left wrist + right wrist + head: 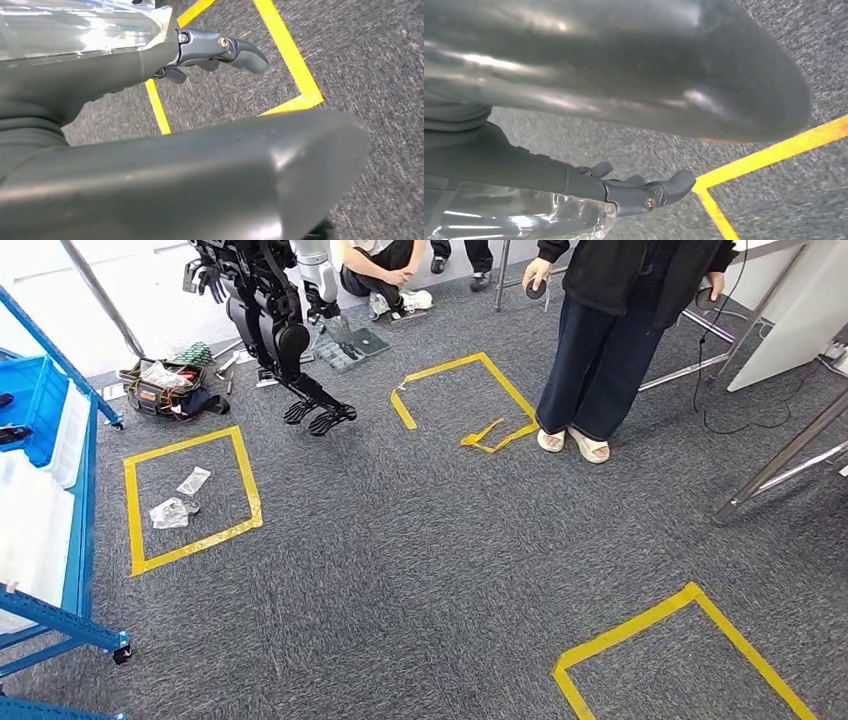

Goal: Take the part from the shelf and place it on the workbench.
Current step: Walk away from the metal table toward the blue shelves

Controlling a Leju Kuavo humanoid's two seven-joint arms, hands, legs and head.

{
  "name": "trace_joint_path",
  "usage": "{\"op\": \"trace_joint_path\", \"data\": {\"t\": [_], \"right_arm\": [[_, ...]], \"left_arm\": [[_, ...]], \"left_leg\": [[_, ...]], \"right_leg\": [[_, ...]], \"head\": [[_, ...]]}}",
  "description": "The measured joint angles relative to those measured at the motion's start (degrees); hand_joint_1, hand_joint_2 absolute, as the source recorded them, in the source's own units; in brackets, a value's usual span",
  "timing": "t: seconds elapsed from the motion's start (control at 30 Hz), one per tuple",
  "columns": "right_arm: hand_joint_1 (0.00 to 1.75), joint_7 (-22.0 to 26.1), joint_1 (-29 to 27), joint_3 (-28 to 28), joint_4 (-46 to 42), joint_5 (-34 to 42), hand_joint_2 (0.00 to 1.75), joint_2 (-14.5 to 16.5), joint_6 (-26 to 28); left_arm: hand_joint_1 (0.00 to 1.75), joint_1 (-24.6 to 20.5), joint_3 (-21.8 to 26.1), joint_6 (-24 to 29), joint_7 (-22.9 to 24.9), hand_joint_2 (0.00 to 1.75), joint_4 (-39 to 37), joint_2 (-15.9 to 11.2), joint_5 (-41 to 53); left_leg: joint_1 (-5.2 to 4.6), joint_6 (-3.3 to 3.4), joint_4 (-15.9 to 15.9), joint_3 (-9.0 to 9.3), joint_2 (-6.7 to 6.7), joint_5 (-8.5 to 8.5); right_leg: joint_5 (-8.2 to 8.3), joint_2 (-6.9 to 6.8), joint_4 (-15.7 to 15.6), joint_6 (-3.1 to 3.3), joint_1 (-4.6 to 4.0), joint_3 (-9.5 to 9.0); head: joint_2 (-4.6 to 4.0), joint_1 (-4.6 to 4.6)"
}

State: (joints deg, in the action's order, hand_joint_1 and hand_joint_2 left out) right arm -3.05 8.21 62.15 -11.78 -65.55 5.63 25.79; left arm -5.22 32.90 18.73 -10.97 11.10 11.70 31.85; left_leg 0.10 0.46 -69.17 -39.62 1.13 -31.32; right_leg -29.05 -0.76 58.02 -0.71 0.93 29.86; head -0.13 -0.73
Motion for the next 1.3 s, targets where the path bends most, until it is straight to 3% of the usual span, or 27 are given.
{"op": "trace_joint_path", "data": {"t": [0.07, 0.1, 0.13, 0.23, 0.27, 0.33, 0.37, 0.43, 0.5, 0.57, 0.6, 0.63, 0.7, 0.73, 0.8, 0.87, 0.93, 1.0, 1.07, 1.1, 1.13, 1.17, 1.23, 1.3], "right_arm": [[0.0, -0.1, 0.0, -0.2, 0.0, -0.1, 0.0, 0.0, 0.0], [0.0, -0.1, 0.0, -0.2, 0.0, -0.1, 0.0, 0.0, -0.1], [0.0, -0.1, 0.1, -0.3, 0.0, -0.1, 0.0, 0.0, -0.1], [0.0, -0.1, 0.3, -0.4, 0.0, -0.2, 0.0, 0.1, -0.1], [0.0, -0.1, 0.3, -0.5, 0.0, -0.3, 0.0, 0.1, -0.1], [0.0, -0.1, 0.4, -0.5, 0.0, -0.2, 0.0, 0.1, -0.2], [0.0, -0.1, 0.5, -0.5, 0.0, -0.2, 0.0, 0.2, -0.2], [0.0, -0.2, 0.6, -0.6, 0.0, -0.3, 0.0, 0.2, -0.4], [0.0, -0.3, 0.4, -0.6, 0.0, -0.3, 0.0, 0.2, -0.6], [0.0, -0.5, 0.1, -0.6, 0.0, -0.3, 0.0, 0.1, -0.8], [0.0, -0.6, 0.1, -0.6, 0.0, -0.3, 0.0, 0.1, -0.9], [0.0, -0.6, 0.1, -0.6, 0.0, -0.3, 0.0, 0.0, -1.0], [0.0, -0.7, 0.0, -0.6, 0.0, -0.2, 0.0, 0.1, -1.2], [0.0, -0.7, 0.0, -0.6, 0.1, -0.1, 0.0, 0.1, -1.2], [0.0, -0.7, 0.0, -0.6, 0.1, 0.2, 0.0, 0.2, -1.3], [0.0, -0.6, 0.0, -0.5, 0.1, 0.6, 0.0, 0.2, -1.3], [0.0, -0.5, -0.1, -0.5, 0.1, 0.8, 0.0, 0.2, -1.3], [0.0, -0.2, -0.5, -0.5, 0.1, 0.9, 0.0, 0.2, -1.3], [0.0, -0.1, -0.9, -0.5, 0.1, 0.9, 0.0, 0.1, -1.4], [0.0, -0.1, -0.9, -0.5, 0.1, 0.9, 0.0, 0.1, -1.4], [0.0, -0.1, -0.9, -0.5, 0.1, 0.8, 0.0, 0.1, -1.5], [0.0, 0.0, -0.9, -0.5, 0.1, 0.8, 0.0, 0.1, -1.6], [0.0, 0.0, -0.9, -0.5, 0.1, 0.7, 0.0, 0.1, -1.6], [0.0, 0.0, -0.9, -0.5, 0.1, 0.7, 0.0, 0.2, -1.7]], "left_arm": [[0.0, 0.0, 0.1, 0.0, 0.0, 0.0, 0.0, 0.0, 0.0], [0.0, 0.1, 0.1, 0.0, 0.0, 0.0, 0.0, 0.0, 0.0], [0.0, 0.1, 0.2, 0.0, 0.0, 0.0, 0.0, 0.0, 0.0], [0.0, 0.0, 0.2, 0.0, 0.0, 0.0, 0.0, -0.1, 0.1], [0.0, -0.1, 0.2, 0.0, 0.0, 0.0, 0.0, -0.1, 0.1], [0.0, -0.2, 0.3, 0.0, 0.0, 0.0, 0.0, -0.1, 0.1], [0.0, -0.2, 0.3, 0.0, 0.0, 0.0, 0.0, -0.1, 0.2], [0.0, -0.2, 0.4, 0.0, 0.0, 0.0, 0.0, -0.1, 0.2], [0.0, -0.4, 0.4, 0.0, 0.0, 0.0, 0.0, 0.0, 0.2], [0.0, -0.5, 0.4, 0.0, 0.0, 0.0, 0.0, 0.1, 0.2], [0.0, -0.4, 0.4, 0.0, 0.0, 0.0, 0.0, 0.1, 0.2], [0.0, -0.3, 0.4, -0.1, 0.0, 0.0, 0.0, 0.1, 0.3], [0.0, -0.3, 0.5, -0.4, -0.1, 0.0, 0.0, 0.1, 0.4], [0.0, -0.3, 0.5, -0.5, -0.1, 0.0, 0.0, 0.0, 0.5], [0.0, -0.3, 0.4, -0.7, -0.1, 0.0, 0.0, 0.0, 0.7], [0.0, -0.1, 0.4, -0.8, 0.0, 0.0, 0.0, 0.0, 1.1], [0.0, -0.1, 0.4, -0.9, 0.2, 0.0, 0.0, 0.1, 1.4], [0.0, -0.3, 0.3, -0.9, 0.5, 0.0, 0.0, 0.1, 1.6], [0.0, -0.4, 0.3, -0.9, 0.7, 0.0, 0.0, 0.2, 1.7], [0.0, -0.4, 0.3, -0.9, 0.8, 0.0, 0.0, 0.2, 1.7], [0.0, -0.3, 0.3, -0.9, 0.9, 0.0, 0.0, 0.2, 1.7], [0.0, -0.3, 0.3, -0.9, 0.9, 0.0, 0.0, 0.2, 1.7], [0.0, -0.5, 0.2, -0.9, 1.0, 0.0, 0.0, 0.2, 1.7], [0.0, -0.7, 0.2, -0.9, 1.0, 0.0, 0.0, 0.2, 1.7]], "left_leg": [[0.08, -0.15, -5.9, -2.73, -0.63, -2.0], [0.08, -0.1, -5.8, -2.6, -0.8, -1.43], [0.07, 0.05, -3.3, -1.18, -1.13, 0.09], [-0.46, 0.95, 7.9, 5.03, -4.24, 4.19], [-0.73, 1.24, 9.5, 5.84, -4.9, 4.44], [-1.07, 1.74, 10.2, 5.76, -4.05, 4.5], [-0.98, 2.02, 10.5, 5.86, -3.43, 4.75], [-0.58, 2.71, 11.3, 6.14, -2.19, 5.38], [-0.36, 3.12, 11.6, 6.11, -0.86, 5.77], [-0.32, 3.15, 11.5, 5.9, 0.69, 5.93], [-0.25, 3.06, 11.5, 5.86, 1.44, 5.99], [-0.13, 2.9, 11.4, 5.86, 2.19, 6.06], [0.14, 2.3, 11.1, 5.77, 3.67, 6.08], [0.17, 1.9, 10.9, 5.63, 4.33, 6.02], [0.13, 1.08, 10.7, 5.29, 5.25, 6.08], [0.37, 0.45, 10.8, 4.99, 5.63, 6.3], [0.47, 0.05, 8.8, 3.97, 3.35, 4.94], [0.43, -0.17, 2.0, 0.86, 0.28, 1.1], [0.49, -0.26, -5.0, -2.4, -0.61, -1.75], [0.49, -0.22, -6.1, -2.83, -0.73, -1.74], [0.47, -0.09, -4.9, -2.09, -0.91, -0.71], [0.43, 0.14, -1.8, -0.32, -1.38, 0.94], [-0.08, 0.83, 5.9, 3.98, -4.23, 3.64], [-0.82, 1.36, 9.8, 5.92, -6.08, 4.31]], "right_leg": [[-0.1, -1.47, 0.0, 0.24, -0.33, 0.08], [-0.13, -2.13, 0.0, 0.27, -0.42, 0.07], [-0.17, -2.76, 0.0, 0.31, -0.49, 0.0], [-0.46, -4.36, 0.1, 0.2, -0.95, -0.27], [-0.55, -4.84, 0.1, 0.04, -1.13, -0.3], [-0.66, -5.94, 0.0, -0.36, -1.26, -0.45], [-0.8, -5.82, 0.1, -0.6, -1.2, -0.45], [-2.16, -3.35, 2.3, -0.85, -1.05, 0.49], [-5.15, -0.31, 8.9, -0.62, -0.77, 3.63], [-7.24, 0.42, 15.3, -0.75, -0.48, 6.74], [-7.03, 0.5, 15.8, -1.22, -0.25, 7.08], [-5.87, 0.62, 13.9, -1.92, 0.04, 6.23], [-2.61, 2.13, 6.0, -3.52, 0.84, 2.6], [-1.42, 2.98, 2.8, -3.78, 1.12, 1.15], [-0.69, 3.81, 0.3, -3.17, 1.05, 0.1], [-0.33, 2.85, 0.3, -2.0, 0.82, -0.06], [-0.01, 1.78, 0.2, -1.12, 0.82, -0.1], [0.0, 0.32, 0.2, -0.48, 0.5, -0.01], [-0.12, -1.37, 0.2, -0.12, 0.08, 0.09], [-0.17, -2.08, 0.2, -0.05, -0.05, 0.1], [-0.22, -2.67, 0.2, 0.01, -0.13, 0.05], [-0.29, -3.23, 0.2, 0.07, -0.18, -0.06], [-0.54, -4.28, 0.2, -0.02, -0.49, -0.34], [-0.8, -5.36, 0.2, -0.35, -0.79, -0.52]], "head": [[0.0, -0.02], [0.0, -0.04], [0.0, -0.03], [0.0, 0.02], [0.0, 0.02], [0.0, 0.03], [0.0, 0.0], [0.0, 0.12], [0.0, 0.27], [0.0, 0.29], [0.0, 0.28], [0.0, 0.27], [0.0, 0.34], [0.0, 0.42], [0.0, 0.53], [0.0, 0.49], [0.0, 0.3], [0.0, 0.0], [0.0, -0.1], [0.0, -0.12], [0.0, -0.13], [0.0, -0.13], [0.0, -0.12], [0.0, -0.06]]}}
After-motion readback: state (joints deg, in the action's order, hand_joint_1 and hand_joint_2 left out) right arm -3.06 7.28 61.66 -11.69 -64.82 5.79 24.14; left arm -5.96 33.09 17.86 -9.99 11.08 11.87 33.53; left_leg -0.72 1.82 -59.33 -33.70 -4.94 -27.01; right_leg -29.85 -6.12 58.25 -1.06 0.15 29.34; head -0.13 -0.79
